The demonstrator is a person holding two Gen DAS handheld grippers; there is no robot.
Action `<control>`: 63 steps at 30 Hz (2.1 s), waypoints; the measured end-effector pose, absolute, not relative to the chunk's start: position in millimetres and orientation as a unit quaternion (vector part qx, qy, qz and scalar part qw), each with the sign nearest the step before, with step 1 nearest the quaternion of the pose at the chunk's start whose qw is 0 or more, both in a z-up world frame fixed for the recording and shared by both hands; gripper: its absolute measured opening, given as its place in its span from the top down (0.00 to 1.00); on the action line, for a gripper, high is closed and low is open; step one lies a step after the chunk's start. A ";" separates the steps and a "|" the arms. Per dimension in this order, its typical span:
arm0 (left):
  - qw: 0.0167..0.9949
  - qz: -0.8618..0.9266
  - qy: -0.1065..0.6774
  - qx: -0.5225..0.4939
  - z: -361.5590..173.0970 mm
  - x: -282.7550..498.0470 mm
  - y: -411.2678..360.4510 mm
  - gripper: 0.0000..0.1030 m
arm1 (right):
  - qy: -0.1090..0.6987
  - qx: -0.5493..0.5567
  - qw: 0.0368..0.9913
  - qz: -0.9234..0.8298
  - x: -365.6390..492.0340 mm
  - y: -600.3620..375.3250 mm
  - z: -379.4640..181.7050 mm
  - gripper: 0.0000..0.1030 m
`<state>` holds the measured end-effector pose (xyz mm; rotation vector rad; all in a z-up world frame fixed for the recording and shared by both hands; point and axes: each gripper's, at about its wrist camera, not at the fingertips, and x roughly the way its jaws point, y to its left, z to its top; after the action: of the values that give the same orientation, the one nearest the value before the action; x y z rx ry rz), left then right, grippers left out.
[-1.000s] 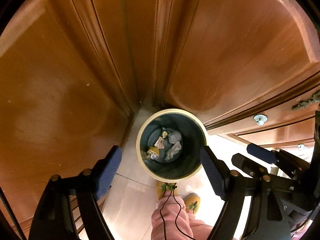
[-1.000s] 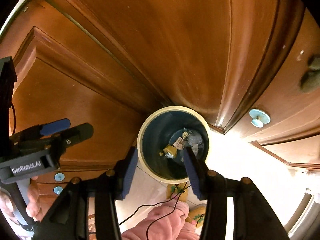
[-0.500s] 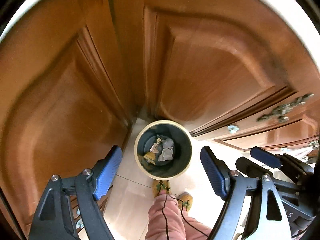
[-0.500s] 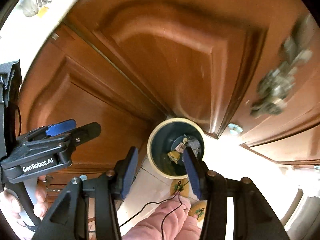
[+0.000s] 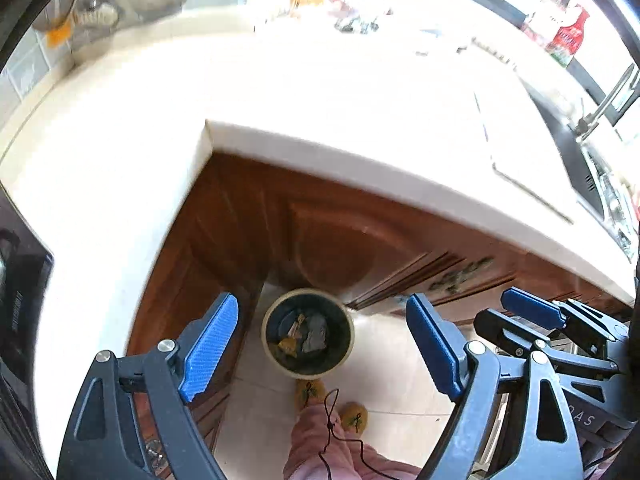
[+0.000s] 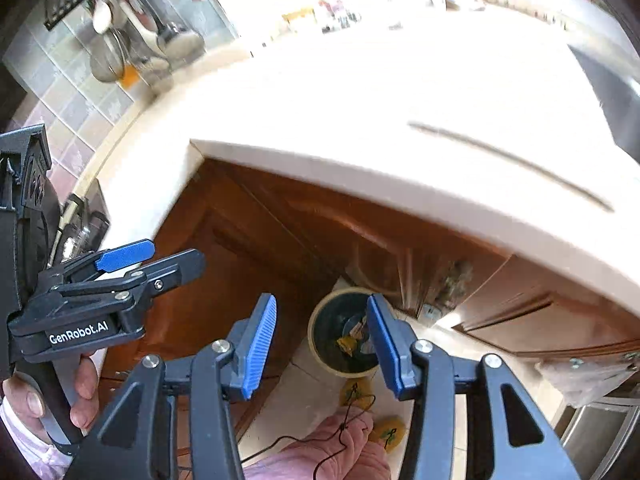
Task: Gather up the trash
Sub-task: 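Raise both tools back to the counter trash pile, then grasp the black-and-white wrapper with the left tool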
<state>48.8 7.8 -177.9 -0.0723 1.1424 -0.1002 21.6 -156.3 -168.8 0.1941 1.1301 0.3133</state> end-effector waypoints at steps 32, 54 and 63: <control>0.900 -0.102 0.413 0.094 -55.2 223.6 -42.3 0.11 | 0.456 0.150 0.875 0.069 158.1 -222.4 -22.8 0.54; 0.861 -0.087 0.493 0.085 -149.4 417.1 -73.8 0.18 | 0.526 0.170 0.826 0.109 294.6 -237.6 -112.3 0.54; 0.848 -0.076 0.517 0.092 -178.0 452.7 -83.8 0.18 | 0.541 0.186 0.811 0.123 310.1 -243.5 -131.6 0.54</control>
<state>452.7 -83.8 -178.0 0.1937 1.0904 -0.1608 310.1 -243.5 -131.6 0.3972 1.1565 0.2623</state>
